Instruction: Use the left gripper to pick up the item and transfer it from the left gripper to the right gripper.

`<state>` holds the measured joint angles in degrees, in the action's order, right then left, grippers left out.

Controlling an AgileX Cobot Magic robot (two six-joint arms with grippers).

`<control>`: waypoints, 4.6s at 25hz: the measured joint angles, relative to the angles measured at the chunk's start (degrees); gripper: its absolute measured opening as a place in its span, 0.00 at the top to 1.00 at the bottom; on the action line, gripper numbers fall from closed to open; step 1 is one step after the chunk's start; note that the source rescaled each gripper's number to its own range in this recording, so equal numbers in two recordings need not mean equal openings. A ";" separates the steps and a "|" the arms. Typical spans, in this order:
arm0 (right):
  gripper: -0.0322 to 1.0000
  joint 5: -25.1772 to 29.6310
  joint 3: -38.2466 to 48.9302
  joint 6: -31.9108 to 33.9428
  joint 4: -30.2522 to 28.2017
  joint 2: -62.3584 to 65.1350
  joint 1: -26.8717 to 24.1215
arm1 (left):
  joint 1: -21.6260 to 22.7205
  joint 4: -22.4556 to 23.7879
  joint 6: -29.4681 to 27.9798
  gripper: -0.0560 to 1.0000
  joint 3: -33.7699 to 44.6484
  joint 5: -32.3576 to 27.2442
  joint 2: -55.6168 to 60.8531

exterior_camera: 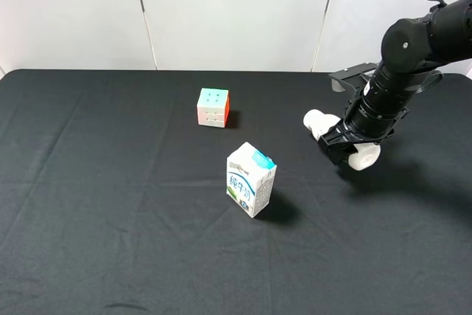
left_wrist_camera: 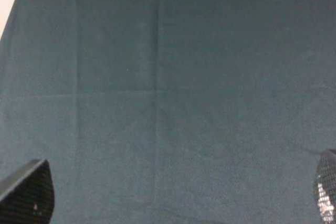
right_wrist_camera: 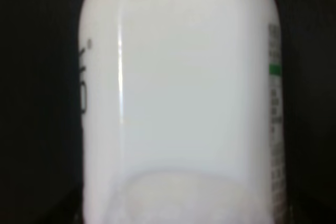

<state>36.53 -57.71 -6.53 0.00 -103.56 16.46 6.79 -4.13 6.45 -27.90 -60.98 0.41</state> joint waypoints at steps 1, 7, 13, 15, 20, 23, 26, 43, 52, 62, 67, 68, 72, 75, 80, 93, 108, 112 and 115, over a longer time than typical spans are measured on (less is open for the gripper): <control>0.91 0.05 0.00 0.00 0.00 0.00 0.00 | 0.00 0.00 0.00 0.02 0.00 0.00 0.00; 0.91 1.11 0.00 0.00 0.00 0.00 0.00 | 0.00 0.00 0.00 0.02 0.00 0.00 0.00; 0.07 1.65 0.00 0.00 0.00 0.00 0.00 | 0.00 0.00 0.00 0.02 0.00 0.00 0.00; 0.03 1.71 0.00 0.00 0.00 0.00 0.00 | 0.00 0.00 0.00 0.02 0.00 0.00 0.00; 0.00 1.71 0.00 0.00 0.00 0.00 0.00 | 0.00 0.00 0.00 0.02 0.00 0.00 0.00; 0.00 1.71 0.00 0.00 0.00 0.00 0.00 | 0.00 0.00 0.00 0.02 0.00 0.00 0.00; 0.00 1.83 -0.07 0.00 0.00 0.00 0.00 | 0.00 0.00 0.00 0.02 0.00 0.00 0.00; 0.00 21.32 -0.07 3.44 0.00 26.53 0.00 | 0.00 0.00 0.00 0.02 0.00 0.02 0.00; 0.00 31.76 2.66 7.58 0.00 46.37 0.00 | 0.00 0.00 0.00 0.02 0.00 0.02 0.00; 0.00 30.21 17.88 8.76 0.00 71.87 0.00 | 0.00 0.00 0.00 0.02 0.00 0.02 0.00; 0.00 26.82 25.04 8.76 0.00 84.61 0.00 | 0.00 0.00 0.00 0.02 0.00 0.02 0.00; 0.00 25.77 26.33 8.76 0.00 86.64 0.00 | 0.00 0.00 0.00 0.02 0.00 0.02 0.00; 0.00 22.75 29.04 8.76 0.00 94.15 0.00 | 0.00 0.00 0.00 0.02 0.00 0.02 0.00; 0.00 21.89 29.06 8.76 0.00 96.93 0.00 | 0.00 0.00 0.00 0.02 0.00 0.02 0.00; 0.00 21.83 29.12 8.76 0.00 97.51 0.00 | 0.00 0.00 0.00 0.02 0.00 0.02 0.00; 0.00 21.77 29.12 8.76 0.00 99.06 -9.81 | 0.00 0.00 0.00 0.02 0.00 0.02 0.00; 0.00 21.88 29.12 8.78 0.77 103.77 -19.12 | 0.00 -0.05 0.00 0.02 0.00 0.02 0.00; 0.00 21.88 29.12 8.78 0.79 103.77 -19.12 | 0.00 -0.05 0.00 0.02 0.00 0.02 0.00; 0.00 21.88 29.12 8.78 0.79 103.77 -19.12 | 0.00 -0.05 0.00 0.02 0.00 0.02 0.00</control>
<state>58.41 -28.59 2.25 0.79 0.21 -2.66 6.79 -4.18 6.45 -27.90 -60.96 0.41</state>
